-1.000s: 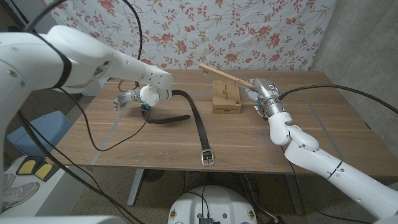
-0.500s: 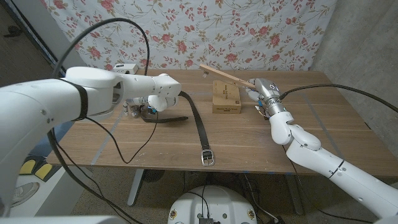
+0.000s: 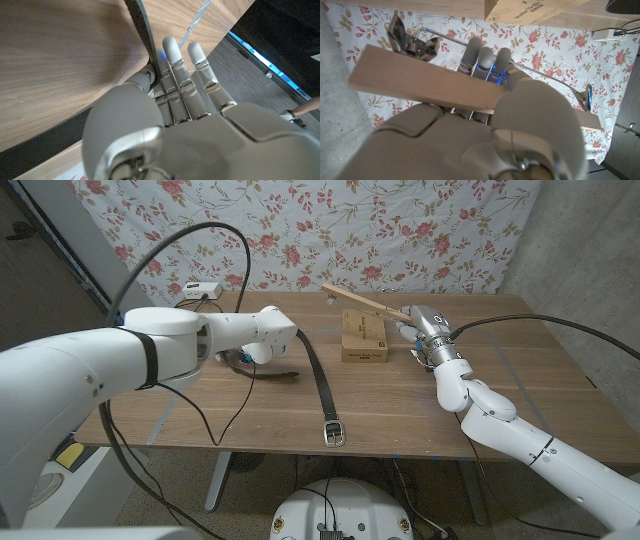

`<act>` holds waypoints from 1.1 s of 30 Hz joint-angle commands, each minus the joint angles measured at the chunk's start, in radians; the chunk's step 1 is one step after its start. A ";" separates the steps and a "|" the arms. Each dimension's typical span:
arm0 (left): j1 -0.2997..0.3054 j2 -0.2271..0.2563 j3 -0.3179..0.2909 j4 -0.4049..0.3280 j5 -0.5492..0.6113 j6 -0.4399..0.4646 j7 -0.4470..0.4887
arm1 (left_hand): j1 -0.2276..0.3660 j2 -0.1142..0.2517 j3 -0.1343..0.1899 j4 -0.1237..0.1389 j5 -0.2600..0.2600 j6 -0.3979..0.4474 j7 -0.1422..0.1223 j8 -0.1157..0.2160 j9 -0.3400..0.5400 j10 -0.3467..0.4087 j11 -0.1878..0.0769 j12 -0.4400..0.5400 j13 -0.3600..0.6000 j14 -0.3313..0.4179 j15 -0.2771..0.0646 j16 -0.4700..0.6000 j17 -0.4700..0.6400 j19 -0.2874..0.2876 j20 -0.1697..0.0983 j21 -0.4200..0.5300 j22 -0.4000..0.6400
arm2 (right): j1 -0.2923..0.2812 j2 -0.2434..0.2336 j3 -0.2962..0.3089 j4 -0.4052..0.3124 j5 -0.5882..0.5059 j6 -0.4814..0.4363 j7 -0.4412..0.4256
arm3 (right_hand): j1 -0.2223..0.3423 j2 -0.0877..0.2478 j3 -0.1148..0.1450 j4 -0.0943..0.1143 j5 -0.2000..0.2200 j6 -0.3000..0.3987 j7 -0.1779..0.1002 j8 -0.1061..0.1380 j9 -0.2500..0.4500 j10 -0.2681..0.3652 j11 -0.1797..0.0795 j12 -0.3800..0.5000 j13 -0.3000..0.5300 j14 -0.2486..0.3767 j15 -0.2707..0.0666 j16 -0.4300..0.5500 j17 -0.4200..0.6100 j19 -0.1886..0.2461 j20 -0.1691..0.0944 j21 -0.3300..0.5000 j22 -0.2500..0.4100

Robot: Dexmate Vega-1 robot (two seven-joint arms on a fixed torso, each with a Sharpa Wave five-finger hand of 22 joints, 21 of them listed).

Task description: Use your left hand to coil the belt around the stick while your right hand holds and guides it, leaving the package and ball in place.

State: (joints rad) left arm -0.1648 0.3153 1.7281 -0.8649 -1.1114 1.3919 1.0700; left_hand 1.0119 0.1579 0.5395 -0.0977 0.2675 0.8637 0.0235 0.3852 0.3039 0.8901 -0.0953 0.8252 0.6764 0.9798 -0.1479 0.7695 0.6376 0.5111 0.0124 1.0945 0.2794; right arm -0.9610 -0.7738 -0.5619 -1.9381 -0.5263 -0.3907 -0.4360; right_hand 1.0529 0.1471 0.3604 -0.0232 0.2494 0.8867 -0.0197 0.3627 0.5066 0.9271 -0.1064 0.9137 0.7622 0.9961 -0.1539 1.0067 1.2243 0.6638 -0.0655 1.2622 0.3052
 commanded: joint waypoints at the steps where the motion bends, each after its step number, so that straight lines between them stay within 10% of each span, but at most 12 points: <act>1: 0.272 0.241 -0.393 -0.514 0.624 0.004 0.047 | 0.010 -0.002 -0.016 0.017 0.045 0.000 -0.011 0.174 0.213 0.041 -0.081 0.046 0.111 0.006 -0.062 -0.008 0.064 -0.020 -0.010 0.039 -0.008 | -0.001 0.027 0.000 0.016 -0.010 0.001 -0.046 | 0.017 0.017 0.015 0.020 0.007 0.033 0.001 0.003 0.006 0.001 -0.003 0.007 0.009 -0.003 -0.065 0.007 0.004 -0.004 -0.105 0.010 -0.004; 6: 0.437 0.212 -0.611 -0.600 0.978 0.004 0.047 | 0.005 -0.004 -0.026 0.030 0.076 -0.026 -0.023 0.203 0.270 0.014 -0.092 0.065 0.182 -0.010 -0.061 -0.018 0.108 -0.044 -0.012 0.058 -0.019 | 0.000 0.043 -0.001 0.031 -0.012 0.011 -0.080 | 0.017 0.017 0.015 0.020 0.007 0.033 -0.001 0.004 0.010 0.004 -0.004 0.005 0.004 -0.003 -0.065 0.008 0.004 -0.006 -0.105 0.015 -0.009; 33: 0.519 0.272 -0.636 -0.890 1.588 -0.055 -0.180 | 0.003 -0.019 -0.036 0.063 0.166 -0.064 -0.037 0.279 0.404 0.000 -0.102 0.077 0.273 -0.003 -0.063 -0.054 0.218 -0.063 -0.023 0.101 -0.068 | -0.014 0.070 0.004 0.045 -0.029 0.090 -0.184 | 0.018 0.015 0.016 0.021 0.009 0.035 -0.003 -0.001 0.016 0.003 -0.006 0.006 0.010 -0.005 -0.065 0.020 0.005 -0.017 -0.108 0.044 -0.043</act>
State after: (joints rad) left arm 0.3288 0.5565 1.1153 -1.6531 -0.1162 1.3662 0.9714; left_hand 1.0154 0.1463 0.5017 -0.0423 0.4246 0.7962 -0.0110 0.4452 0.3822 0.8524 -0.1328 0.9007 0.9464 0.9647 -0.1410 0.7202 0.8495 0.4478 -0.0037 1.1839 0.2119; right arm -0.9607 -0.7081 -0.5663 -1.8904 -0.5535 -0.3336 -0.5867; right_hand 1.0533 0.1467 0.3657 -0.0179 0.2514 0.8867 -0.0197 0.3563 0.5171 0.9271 -0.1064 0.9176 0.7715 0.9963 -0.1539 1.0213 1.2243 0.6517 -0.0641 1.2961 0.2644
